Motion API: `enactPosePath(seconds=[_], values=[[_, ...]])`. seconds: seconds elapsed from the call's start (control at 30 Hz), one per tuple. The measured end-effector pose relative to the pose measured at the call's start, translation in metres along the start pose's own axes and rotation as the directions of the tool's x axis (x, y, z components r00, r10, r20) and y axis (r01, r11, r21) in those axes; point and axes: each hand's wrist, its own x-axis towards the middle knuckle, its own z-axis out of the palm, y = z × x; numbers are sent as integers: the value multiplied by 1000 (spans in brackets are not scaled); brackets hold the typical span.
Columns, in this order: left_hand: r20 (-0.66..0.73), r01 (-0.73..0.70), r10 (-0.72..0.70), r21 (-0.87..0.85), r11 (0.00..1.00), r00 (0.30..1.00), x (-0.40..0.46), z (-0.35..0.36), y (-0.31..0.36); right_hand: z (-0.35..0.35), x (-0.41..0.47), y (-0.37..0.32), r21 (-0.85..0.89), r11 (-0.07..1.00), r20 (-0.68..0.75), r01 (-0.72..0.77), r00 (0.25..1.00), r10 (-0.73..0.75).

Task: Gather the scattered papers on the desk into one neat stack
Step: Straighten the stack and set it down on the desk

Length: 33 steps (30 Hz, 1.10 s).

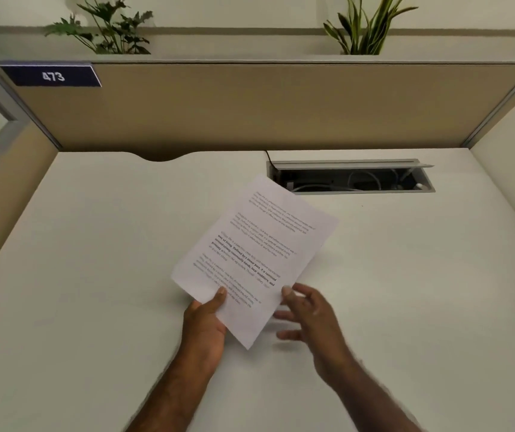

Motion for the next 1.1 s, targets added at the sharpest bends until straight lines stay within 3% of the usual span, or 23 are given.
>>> enactPosePath(seconds=[0.1, 0.23, 0.43, 0.63, 0.83, 1.1], values=[[-36, 5, -5, -8, 1000, 999, 7, -1, -3, 28, 3, 4, -73, 997, 52, 25, 998, -21], [-83, 37, -43, -63, 997, 996, 24, -5, -1, 58, 18, 2, -176, 980, 2, 90, 996, -91], [4, 27, -27, -112, 993, 1000, 61, -19, 21, 75, 65, -10, -347, 928, -23, 134, 988, -151], [-35, -32, 38, 157, 987, 999, 123, -55, 64, 80, 129, -26, -410, 906, 3, 101, 994, -109], [45, -137, 130, 448, 883, 990, 169, -61, 98, 87, 183, -49, -462, 883, 49, 80, 997, -64], [156, -264, 213, 588, 764, 965, 202, -42, 107, 98, 242, -84, -545, 835, 87, 71, 996, -28]])
